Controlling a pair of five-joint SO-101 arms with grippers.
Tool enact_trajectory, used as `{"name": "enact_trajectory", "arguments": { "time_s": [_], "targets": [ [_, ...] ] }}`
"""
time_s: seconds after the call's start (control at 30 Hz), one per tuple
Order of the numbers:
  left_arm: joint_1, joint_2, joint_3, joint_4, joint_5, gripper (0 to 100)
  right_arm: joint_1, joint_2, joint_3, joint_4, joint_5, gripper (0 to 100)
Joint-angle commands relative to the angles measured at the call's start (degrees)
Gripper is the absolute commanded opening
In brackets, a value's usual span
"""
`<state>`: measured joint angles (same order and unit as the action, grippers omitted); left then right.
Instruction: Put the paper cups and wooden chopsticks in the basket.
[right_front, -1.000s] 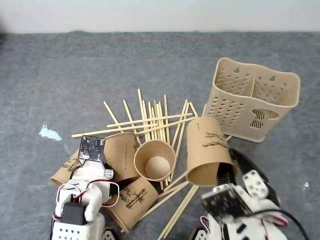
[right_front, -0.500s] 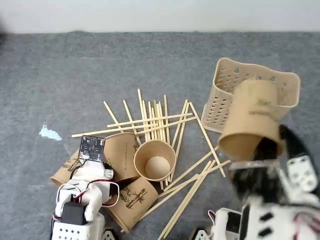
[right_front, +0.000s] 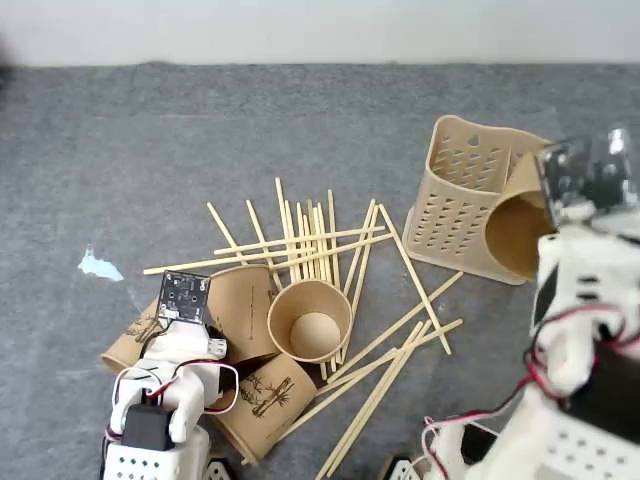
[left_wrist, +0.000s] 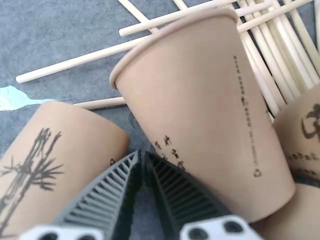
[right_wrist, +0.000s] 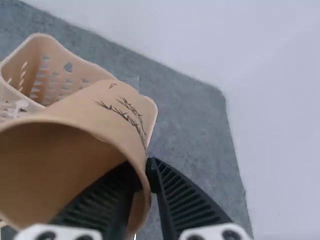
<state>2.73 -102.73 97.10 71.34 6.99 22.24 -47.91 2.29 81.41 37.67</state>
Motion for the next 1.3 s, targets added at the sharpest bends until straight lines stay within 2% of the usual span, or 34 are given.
{"name": "enact_trajectory", "arguments": {
  "time_s": [0.0, 0.27, 0.5, 0.9, 1.13, 1.27],
  "targets": [
    [0.18, -0.53, -0.66, 0.09, 0.53, 1, 1.63, 4.35, -5.45, -0.92, -1.76, 1.3],
    [0.18, -0.53, -0.66, 0.09, 0.53, 1, 1.98, 16.22, -13.98, 4.18, -4.13, 1.4],
    [0.18, -0.53, -0.66, 0.09, 0.53, 1, 1.98, 25.36, -21.01, 8.57, -9.93, 1.5],
    [0.18, -0.53, -0.66, 0.09, 0.53, 1, 2.07, 32.04, -23.38, 7.78, -15.03, 2.2],
    [0.18, -0.53, -0.66, 0.09, 0.53, 1, 1.98, 31.69, -23.38, 5.23, -20.84, 25.3],
    [0.18, -0.53, -0.66, 0.09, 0.53, 1, 1.80, 32.13, -23.38, 1.45, -20.92, 26.6]
  ]
}}
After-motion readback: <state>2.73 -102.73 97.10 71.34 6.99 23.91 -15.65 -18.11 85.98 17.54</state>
